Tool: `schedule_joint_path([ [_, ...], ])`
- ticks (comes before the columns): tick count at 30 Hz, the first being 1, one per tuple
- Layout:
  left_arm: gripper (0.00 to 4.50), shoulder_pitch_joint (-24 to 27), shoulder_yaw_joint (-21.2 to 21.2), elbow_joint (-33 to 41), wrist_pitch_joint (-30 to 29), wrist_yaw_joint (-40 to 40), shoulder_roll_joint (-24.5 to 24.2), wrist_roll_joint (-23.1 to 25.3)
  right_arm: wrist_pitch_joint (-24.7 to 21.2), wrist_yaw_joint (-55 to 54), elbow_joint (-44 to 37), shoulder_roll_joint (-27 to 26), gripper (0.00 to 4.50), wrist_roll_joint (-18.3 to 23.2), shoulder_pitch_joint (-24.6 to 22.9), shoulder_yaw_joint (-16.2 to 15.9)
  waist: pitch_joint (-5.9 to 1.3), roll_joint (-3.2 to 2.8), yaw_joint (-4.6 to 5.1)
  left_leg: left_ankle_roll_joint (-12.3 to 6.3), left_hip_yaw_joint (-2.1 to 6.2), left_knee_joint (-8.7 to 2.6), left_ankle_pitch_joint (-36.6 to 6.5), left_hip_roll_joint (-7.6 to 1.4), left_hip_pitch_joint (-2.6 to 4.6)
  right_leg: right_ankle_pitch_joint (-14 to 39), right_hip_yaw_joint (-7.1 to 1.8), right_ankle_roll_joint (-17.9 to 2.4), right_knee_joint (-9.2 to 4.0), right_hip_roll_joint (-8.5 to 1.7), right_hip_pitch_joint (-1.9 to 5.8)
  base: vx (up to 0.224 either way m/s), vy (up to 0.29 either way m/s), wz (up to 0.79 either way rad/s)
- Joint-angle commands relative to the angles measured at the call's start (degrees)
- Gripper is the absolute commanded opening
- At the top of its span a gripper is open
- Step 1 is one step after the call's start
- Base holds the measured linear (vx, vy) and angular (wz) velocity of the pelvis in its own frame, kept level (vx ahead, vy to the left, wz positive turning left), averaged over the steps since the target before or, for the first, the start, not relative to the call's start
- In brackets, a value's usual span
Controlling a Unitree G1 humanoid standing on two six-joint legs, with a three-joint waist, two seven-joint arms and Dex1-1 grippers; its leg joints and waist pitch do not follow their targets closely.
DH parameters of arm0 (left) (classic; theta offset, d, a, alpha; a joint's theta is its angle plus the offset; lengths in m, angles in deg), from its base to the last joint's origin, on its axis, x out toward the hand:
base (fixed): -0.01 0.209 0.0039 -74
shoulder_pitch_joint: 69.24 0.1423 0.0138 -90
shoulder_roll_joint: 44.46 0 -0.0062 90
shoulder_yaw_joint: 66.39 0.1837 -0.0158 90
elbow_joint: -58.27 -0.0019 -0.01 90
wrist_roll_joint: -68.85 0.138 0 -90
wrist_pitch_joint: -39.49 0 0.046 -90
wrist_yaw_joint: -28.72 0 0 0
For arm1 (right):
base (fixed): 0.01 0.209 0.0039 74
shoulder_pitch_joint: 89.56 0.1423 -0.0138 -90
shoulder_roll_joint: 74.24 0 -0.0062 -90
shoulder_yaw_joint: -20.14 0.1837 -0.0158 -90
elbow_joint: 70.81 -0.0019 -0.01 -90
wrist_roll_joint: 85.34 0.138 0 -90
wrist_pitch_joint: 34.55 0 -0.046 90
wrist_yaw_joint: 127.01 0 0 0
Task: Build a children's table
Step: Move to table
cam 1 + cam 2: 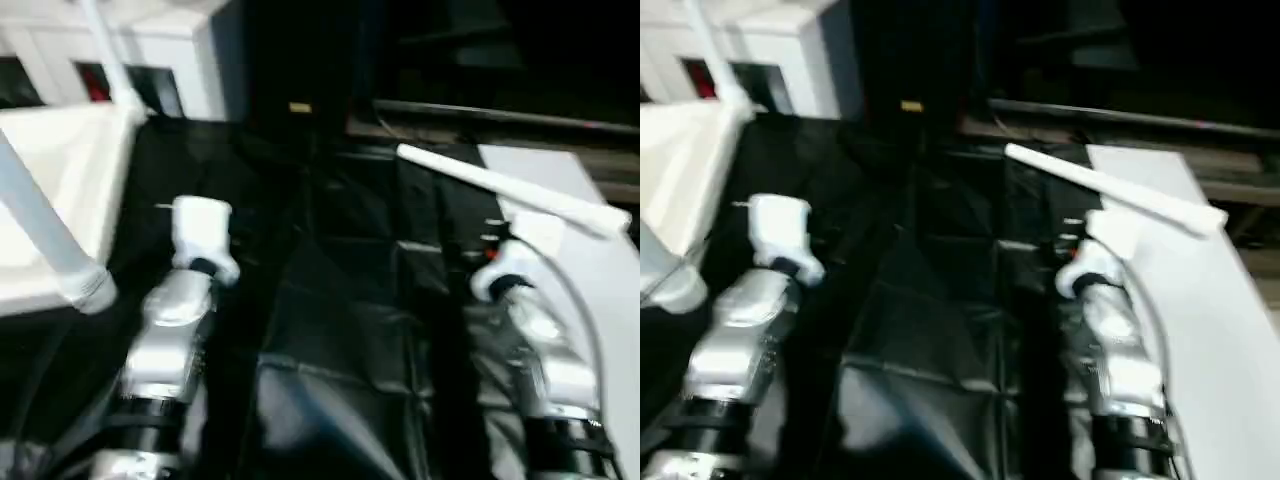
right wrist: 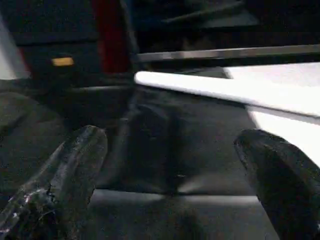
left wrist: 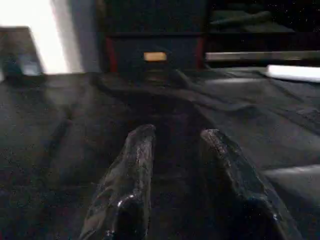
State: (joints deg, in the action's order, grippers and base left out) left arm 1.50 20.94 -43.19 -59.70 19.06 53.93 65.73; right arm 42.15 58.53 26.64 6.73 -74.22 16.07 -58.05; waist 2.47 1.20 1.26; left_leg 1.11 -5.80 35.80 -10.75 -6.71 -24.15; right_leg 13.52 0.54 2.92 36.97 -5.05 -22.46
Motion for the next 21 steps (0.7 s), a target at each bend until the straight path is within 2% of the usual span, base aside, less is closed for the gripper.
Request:
schedule_joint_path([
  [1, 1.67, 0.25, -0.91, 0.59, -0.08, 0.74, -0.87, 0.17, -0.19, -0.41, 0.69, -0.26, 4.5, -0.43, 0.66, -0.36, -3.48, 0.03, -0.39, -3.76, 0.07, -4.55, -4.32, -3.94, 1.51, -6.84, -0.24, -10.78, -4.22, -2.3, 3.72, -0.08, 0.016, -0.07],
  [2, 1.67, 0.2, -1.02, 0.49, -0.26, 0.91, -0.93, 0.21, -0.25, -0.92, 1.12, -0.09, 4.5, -0.8, 0.83, -0.22, -3.02, -0.09, 0.0, -2.34, -0.29, -5.2, -11.22, -4.73, 2.12, 1.52, -0.06, -13.05, -4.8, -2.02, 2.97, -0.08, 0.016, -0.07],
  [3, 1.67, 0.1, -1.21, 0.31, -0.3, 1.1, -0.96, 0.42, -0.24, -1.51, 1.6, 0.13, 4.5, -1.02, 1.01, -0.08, -2.85, -0.22, 0.1, -1.34, -0.53, -5.45, -14.74, -5.0, 2.49, 5.64, -0.04, -13.55, -5.12, -1.93, 2.62, -0.088, 0.023, 0.0],
  [4, 1.67, -0.04, -1.54, 0.15, -0.59, 1.14, -0.84, 0.25, -0.22, -1.92, 2.04, 0.27, 4.5, -0.91, 1.24, 0.19, -2.56, 0.07, 0.2, 0.92, -1.02, -5.57, -20.45, -5.17, 2.99, 12.56, -0.28, -13.3, -5.83, -1.93, 1.83, -0.09, 0.025, 0.0],
  [5, 1.67, -0.02, -1.69, 0.16, -0.72, 1.13, -0.78, 0.15, -0.2, -2.06, 2.11, 0.29, 4.5, -0.83, 1.26, 0.27, -2.37, 0.51, 0.4, 1.84, -1.18, -5.68, -22.64, -5.1, 2.89, 15.73, -0.36, -12.53, -6.15, -1.96, 1.69, -0.09, 0.025, 0.0],
  [6, 1.67, -0.09, -1.79, -0.1, -1.04, 1.45, -1.05, 0.76, -0.26, -2.13, 2.32, 0.46, 4.5, -0.75, 1.4, 0.33, -2.28, 0.51, 0.26, 4.27, -1.45, -5.63, -27.01, -5.06, 3.39, 23.12, -0.53, -9.66, -6.94, -2.26, 0.84, -0.087, 0.024, -0.01],
  [7, 1.67, -0.01, -1.81, -0.24, -0.83, 1.48, -1.13, 0.91, -0.37, -2.31, 2.38, 0.69, 4.5, -1.1, 1.35, 0.24, -2.22, 0.53, 0.33, 4.99, -1.41, -5.64, -28.24, -5.05, 3.45, 24.76, -0.64, -8.2, -7.28, -2.29, 0.5, -0.084, 0.022, 0.01],
  [10, 1.67, -0.04, -1.79, -0.71, -0.33, 1.65, -1.07, 0.77, -0.46, -2.8, 2.78, 1.26, 4.5, -1.49, 1.39, 0.64, -2.31, 0.57, 0.48, 5.42, -1.23, -6.01, -28.5, -5.02, 3.0, 24.48, -0.5, -6.74, -7.33, -2.31, 0.64, -0.07, 0.027, -0.03],
  [11, 1.67, -0.05, -1.74, -0.85, -0.2, 1.7, -1.03, 0.72, -0.57, -2.99, 2.9, 1.49, 4.5, -1.59, 1.4, 0.89, -2.33, 0.38, 0.53, 5.5, -1.2, -6.08, -28.57, -5.01, 2.97, 24.11, -0.47, -6.58, -7.3, -2.26, 0.61, -0.057, 0.033, -0.07],
  [12, 1.67, -0.24, -1.46, -1.1, -0.13, 1.89, -0.92, 0.51, -0.86, -3.76, 3.57, 2.26, 4.5, -2.16, 1.63, 1.76, -2.6, 0.49, 0.71, 5.43, -1.15, -6.33, -27.45, -5.02, 2.6, 21.68, -0.34, -6.51, -7.13, -2.23, 1.0, 0.0, 0.0, 0.0],
  [13, 1.67, -0.45, -1.35, -1.25, -0.13, 1.75, -0.75, 0.29, -1.04, -4.17, 4.62, 3.01, 4.5, -2.05, 2.11, 2.6, -2.68, 0.27, 0.74, 5.21, -1.21, -6.36, -26.63, -5.0, 2.47, 19.65, -0.37, -6.72, -7.05, -2.16, 0.96, 0.0, 0.0, 0.0],
  [17, 1.67, -0.82, -1.47, -1.59, -0.12, 1.57, -0.5, 0.41, -0.4, -3.37, 8.39, 5.48, 4.5, -1.42, 4.02, 3.95, -2.65, 0.59, 0.99, 4.57, -1.65, -6.03, -28.01, -4.79, 2.73, 20.36, -0.38, -6.9, -7.47, -2.16, 0.55, 0.0, 0.0, 0.0],
  [18, 1.67, -0.8, -1.02, -1.53, 0.03, 1.15, -0.9, 1.02, -0.01, -4.19, 11.21, 6.86, 4.5, -1.54, 5.7, 4.95, -2.6, 0.17, 0.97, 4.17, -1.77, -5.76, -28.28, -4.7, 2.94, 22.05, -0.46, -6.97, -7.76, -2.33, 0.22, 0.0, 0.0, 0.0],
  [20, 1.67, -0.63, -0.83, -1.25, -0.07, 1.1, -0.91, 1.15, 0.51, -4.15, 13.46, 8.16, 4.5, -1.23, 7.18, 5.91, -2.67, 0.46, 1.48, 4.13, -1.69, -5.77, -28.27, -4.65, 2.55, 22.56, -0.19, -6.9, -7.79, -2.21, 0.55, 0.0, 0.0, 0.0],
  [21, 1.67, -0.5, -0.83, -1.01, -0.18, 1.14, -0.83, 1.1, 1.12, -4.35, 14.51, 9.03, 4.5, -1.38, 7.9, 6.28, -2.69, 0.4, 1.46, 4.01, -1.78, -5.71, -28.25, -4.64, 2.6, 22.51, -0.25, -6.92, -7.85, -2.23, 0.41, 0.0, 0.0, 0.0],
])
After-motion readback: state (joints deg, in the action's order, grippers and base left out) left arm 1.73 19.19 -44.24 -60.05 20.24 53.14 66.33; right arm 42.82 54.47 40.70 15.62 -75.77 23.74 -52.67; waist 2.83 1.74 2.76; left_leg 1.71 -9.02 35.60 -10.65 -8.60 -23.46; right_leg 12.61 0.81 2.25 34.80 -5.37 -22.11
